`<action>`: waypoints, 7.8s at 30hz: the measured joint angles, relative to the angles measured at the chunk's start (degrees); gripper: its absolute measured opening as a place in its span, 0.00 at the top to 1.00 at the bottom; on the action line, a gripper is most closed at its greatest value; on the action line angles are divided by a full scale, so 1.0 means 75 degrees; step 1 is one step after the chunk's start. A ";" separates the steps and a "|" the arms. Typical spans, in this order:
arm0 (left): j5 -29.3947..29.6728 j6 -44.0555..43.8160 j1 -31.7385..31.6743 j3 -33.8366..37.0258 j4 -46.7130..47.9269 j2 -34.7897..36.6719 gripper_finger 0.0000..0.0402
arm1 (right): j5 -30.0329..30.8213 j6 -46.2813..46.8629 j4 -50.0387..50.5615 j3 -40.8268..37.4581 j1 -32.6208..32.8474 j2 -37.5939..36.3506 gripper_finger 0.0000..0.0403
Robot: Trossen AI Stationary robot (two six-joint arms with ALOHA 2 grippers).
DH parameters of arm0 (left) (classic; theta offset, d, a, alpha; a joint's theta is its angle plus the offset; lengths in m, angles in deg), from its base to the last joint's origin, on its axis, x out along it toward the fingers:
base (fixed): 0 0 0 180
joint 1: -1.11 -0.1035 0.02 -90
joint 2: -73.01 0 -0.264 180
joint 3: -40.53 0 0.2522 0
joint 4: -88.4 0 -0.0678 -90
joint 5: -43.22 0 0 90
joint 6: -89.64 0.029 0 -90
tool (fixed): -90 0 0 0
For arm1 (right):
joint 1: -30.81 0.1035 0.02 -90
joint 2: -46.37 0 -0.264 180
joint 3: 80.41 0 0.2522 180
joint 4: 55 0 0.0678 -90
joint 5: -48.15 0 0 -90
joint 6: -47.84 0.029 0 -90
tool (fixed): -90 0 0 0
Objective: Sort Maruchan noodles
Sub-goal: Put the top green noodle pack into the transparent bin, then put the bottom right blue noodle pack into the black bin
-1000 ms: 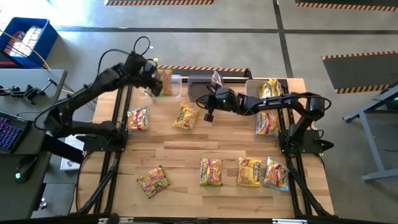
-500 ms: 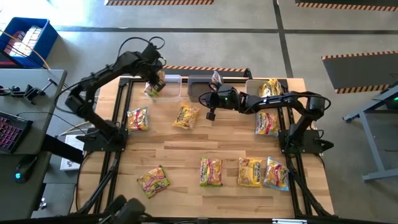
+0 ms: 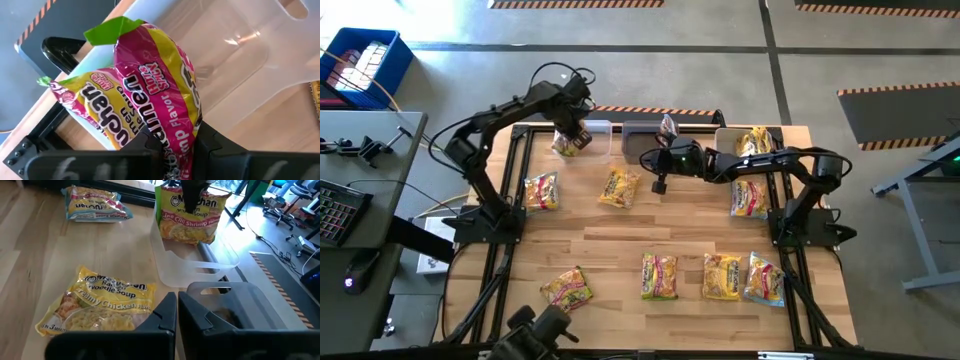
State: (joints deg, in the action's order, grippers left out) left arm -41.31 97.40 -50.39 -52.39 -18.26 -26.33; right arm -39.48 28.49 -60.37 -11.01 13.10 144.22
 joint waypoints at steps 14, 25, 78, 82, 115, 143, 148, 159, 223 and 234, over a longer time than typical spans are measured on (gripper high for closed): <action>-0.0026 -0.0319 0.0000 0.0006 0.0066 -0.0315 0.91 | 0.0029 -0.0023 0.0339 0.0000 -0.0055 0.0000 1.00; 0.0567 -0.0292 0.0050 0.0015 -0.0015 -0.0406 0.87 | 0.0050 -0.0026 0.0420 0.0000 -0.0066 0.0000 1.00; 0.2589 0.0126 0.0396 0.0015 0.0556 -0.0389 0.64 | 0.0052 0.0061 0.0874 -0.0001 -0.0181 0.0003 1.00; 0.2743 0.0201 0.0396 0.0015 0.0540 -0.0137 0.63 | 0.0050 0.0061 0.0882 -0.0003 -0.0185 0.0002 1.00; 0.0139 0.0442 -0.0678 0.1338 -0.2084 0.1235 0.96 | 0.0052 0.0060 0.0929 -0.0003 -0.0189 0.0003 1.00; -0.2333 -0.0637 0.2392 0.7885 -1.1559 0.5662 0.98 | -0.0812 0.1544 -0.2468 -0.1585 -0.0063 -0.0236 1.00; -0.2334 -0.0601 0.2677 0.8112 -1.1590 0.5623 0.98 | -0.0778 0.1838 -0.1209 -0.1069 0.0184 -0.0248 1.00; -0.2264 -0.0557 0.3332 0.8145 -1.1825 0.4973 0.98 | -0.0986 0.2576 0.1983 -0.0566 0.1064 -0.0254 0.83; -0.2243 -0.0747 0.3879 0.7825 -1.4331 0.2674 0.98 | -0.3041 1.8709 1.1340 -0.0029 0.7899 -0.1434 1.00; -0.2246 -0.0750 0.4141 0.7816 -1.4314 0.2753 0.98 | -0.3100 1.8508 1.0643 -0.0964 0.7529 -0.1176 1.00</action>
State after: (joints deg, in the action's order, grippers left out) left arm -58.15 91.77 -19.34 6.23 -125.61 -5.68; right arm -62.73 167.30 19.45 -18.25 69.56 135.39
